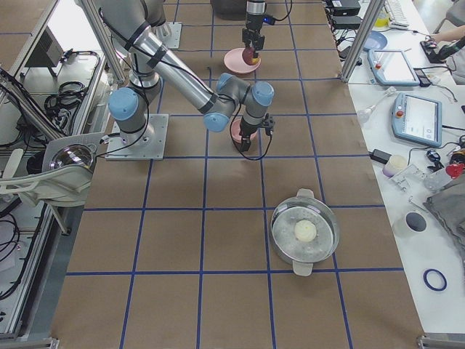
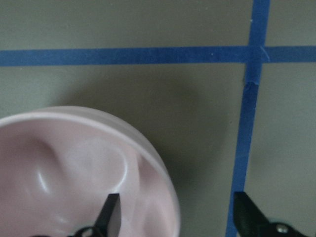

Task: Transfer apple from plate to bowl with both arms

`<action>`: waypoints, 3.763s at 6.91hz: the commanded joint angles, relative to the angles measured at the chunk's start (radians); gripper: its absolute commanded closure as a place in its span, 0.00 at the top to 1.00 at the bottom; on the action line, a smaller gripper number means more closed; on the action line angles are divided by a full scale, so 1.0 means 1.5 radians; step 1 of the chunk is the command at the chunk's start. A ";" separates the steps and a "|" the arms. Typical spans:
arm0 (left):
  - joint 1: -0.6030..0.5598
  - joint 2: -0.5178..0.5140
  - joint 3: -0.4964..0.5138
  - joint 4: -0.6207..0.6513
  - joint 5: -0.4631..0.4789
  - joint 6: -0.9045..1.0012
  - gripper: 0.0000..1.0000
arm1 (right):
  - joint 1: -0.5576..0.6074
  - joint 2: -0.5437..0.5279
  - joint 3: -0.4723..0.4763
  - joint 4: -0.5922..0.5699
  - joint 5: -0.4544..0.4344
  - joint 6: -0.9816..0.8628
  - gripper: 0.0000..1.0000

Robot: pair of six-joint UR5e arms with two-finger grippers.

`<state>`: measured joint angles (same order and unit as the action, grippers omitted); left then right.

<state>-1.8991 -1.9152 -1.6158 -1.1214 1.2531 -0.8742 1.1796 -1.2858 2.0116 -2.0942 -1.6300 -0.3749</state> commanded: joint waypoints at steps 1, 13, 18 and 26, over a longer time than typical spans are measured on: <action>0.000 0.002 0.001 0.000 0.001 0.002 0.00 | -0.002 0.007 0.002 0.001 0.000 0.002 0.00; 0.001 0.000 0.015 -0.007 0.001 0.007 0.00 | 0.252 -0.012 0.007 -0.019 0.245 0.285 0.83; -0.006 -0.008 0.007 -0.002 -0.064 -0.081 0.00 | 0.186 -0.035 -0.124 0.057 0.131 0.276 1.00; -0.088 -0.114 0.001 0.053 -0.074 -0.144 0.62 | 0.138 -0.137 -0.234 0.202 0.048 0.245 1.00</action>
<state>-2.0301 -2.0724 -1.6146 -1.0452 1.1389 -1.0954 1.3852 -1.4589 1.6568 -1.7989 -1.5582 -0.0082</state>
